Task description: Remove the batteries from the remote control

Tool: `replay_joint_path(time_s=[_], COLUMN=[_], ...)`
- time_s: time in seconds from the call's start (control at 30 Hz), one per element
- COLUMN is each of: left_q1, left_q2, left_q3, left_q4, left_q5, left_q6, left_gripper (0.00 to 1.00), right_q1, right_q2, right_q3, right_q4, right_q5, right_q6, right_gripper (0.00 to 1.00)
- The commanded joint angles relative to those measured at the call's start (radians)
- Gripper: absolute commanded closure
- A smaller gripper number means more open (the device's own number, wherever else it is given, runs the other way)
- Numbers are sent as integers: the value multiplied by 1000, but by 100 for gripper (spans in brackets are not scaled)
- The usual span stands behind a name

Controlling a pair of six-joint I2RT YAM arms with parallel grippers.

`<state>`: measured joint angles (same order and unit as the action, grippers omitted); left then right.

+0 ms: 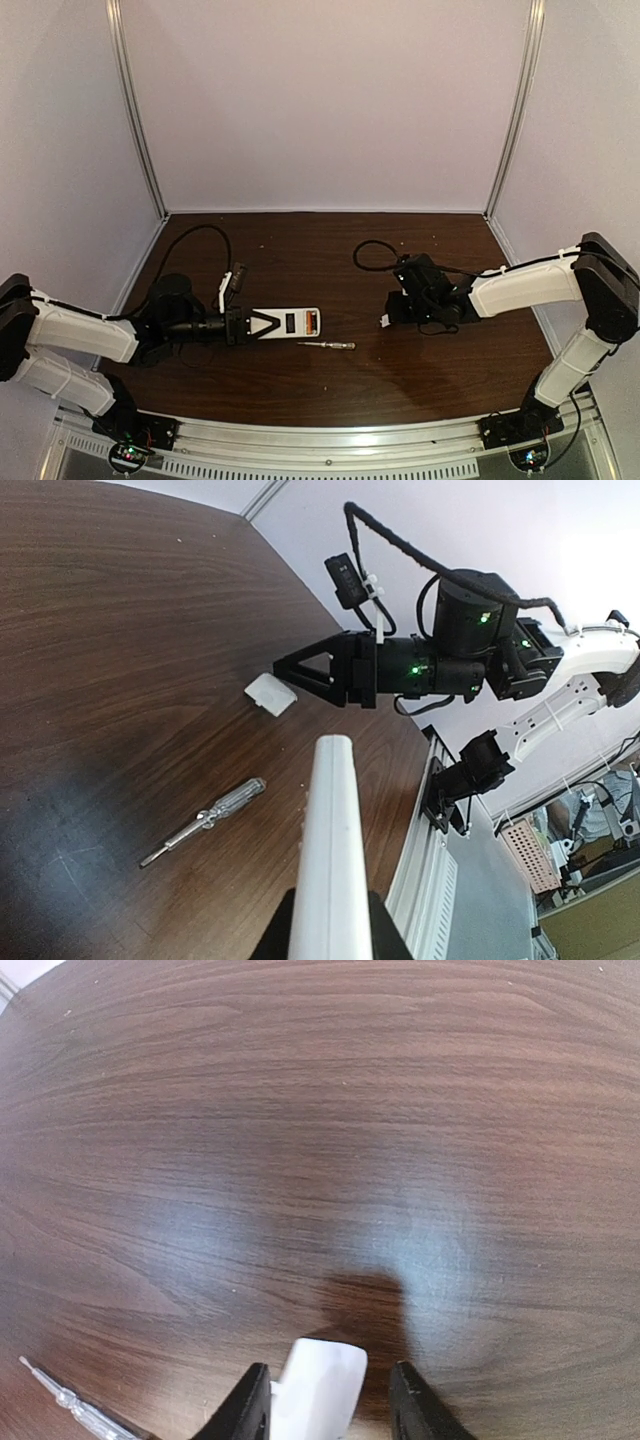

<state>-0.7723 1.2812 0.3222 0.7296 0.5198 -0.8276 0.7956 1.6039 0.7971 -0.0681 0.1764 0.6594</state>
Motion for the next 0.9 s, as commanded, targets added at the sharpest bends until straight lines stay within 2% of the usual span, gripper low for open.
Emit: replay_joint_path(time_s=[0.0, 0.27, 0.4, 0.63, 0.87], left_q1=[1, 1, 1, 1, 1], left_q2=[-62, -154, -181, -182, -109], left_q3=[-25, -54, -61, -65, -64], left_q4=[-32, -102, -119, -95, 3], left_q5=[-38, -66, -63, 2, 90], left_q6=[27, 33, 36, 39, -1], left_gripper=[100, 100, 100, 100, 100], right_q1=[-8, -8, -5, 62, 112], right_q2=[-5, -79, -131, -147, -159], right_q3=[20, 14, 2, -4, 2], right_q4=[-21, -67, -38, 89, 140], right_q5=[1, 10, -74, -314, -404], right_q6=[3, -3, -54, -134, -161], right_gripper=[56, 40, 35, 35, 33])
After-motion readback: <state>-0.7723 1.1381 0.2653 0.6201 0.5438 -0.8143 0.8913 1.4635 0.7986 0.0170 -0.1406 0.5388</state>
